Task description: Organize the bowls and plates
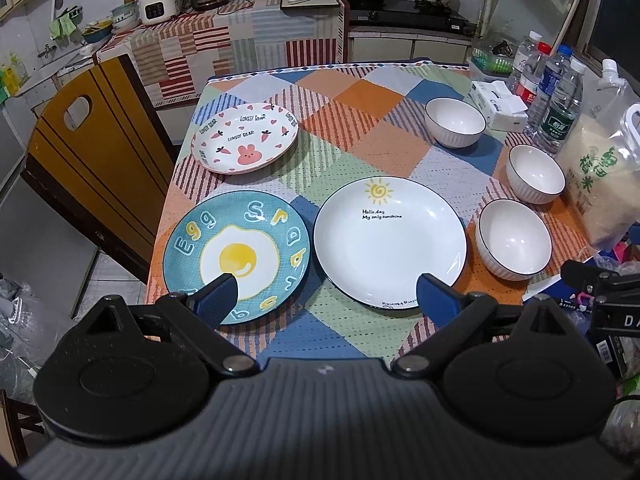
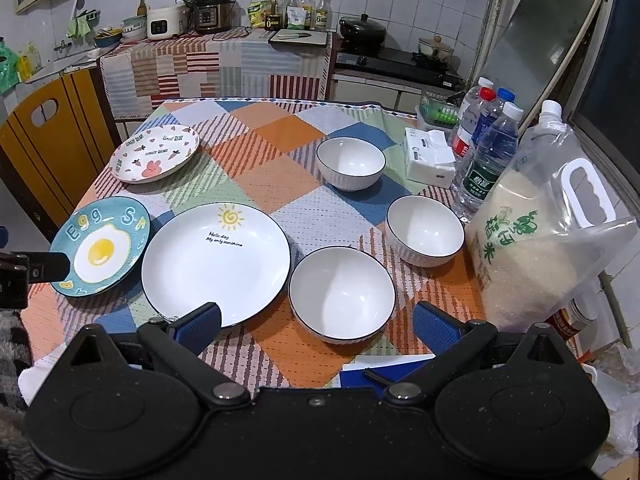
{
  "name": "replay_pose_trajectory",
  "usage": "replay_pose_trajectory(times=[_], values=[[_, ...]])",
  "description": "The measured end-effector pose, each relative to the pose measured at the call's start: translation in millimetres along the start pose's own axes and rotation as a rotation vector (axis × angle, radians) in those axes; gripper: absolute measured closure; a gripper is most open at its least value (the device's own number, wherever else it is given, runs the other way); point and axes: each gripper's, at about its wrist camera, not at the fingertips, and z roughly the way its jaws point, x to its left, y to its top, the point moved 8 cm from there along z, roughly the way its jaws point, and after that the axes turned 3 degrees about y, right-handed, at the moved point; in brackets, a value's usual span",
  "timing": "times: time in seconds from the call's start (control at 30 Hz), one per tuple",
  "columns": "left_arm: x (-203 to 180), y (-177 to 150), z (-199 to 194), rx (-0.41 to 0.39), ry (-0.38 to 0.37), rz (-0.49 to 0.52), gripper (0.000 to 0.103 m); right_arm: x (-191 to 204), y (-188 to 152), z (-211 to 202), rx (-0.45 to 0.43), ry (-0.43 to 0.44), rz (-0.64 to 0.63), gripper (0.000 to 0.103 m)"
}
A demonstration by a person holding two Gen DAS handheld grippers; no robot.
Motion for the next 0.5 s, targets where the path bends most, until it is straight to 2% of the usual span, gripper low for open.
replay_pose_trajectory(times=[0.5], values=[[-0.8,-1.8,-2.6,0.003,-0.024,0.009,0.006,1.6,-4.4,3.3,0.025,-0.02,-0.018,0.0]])
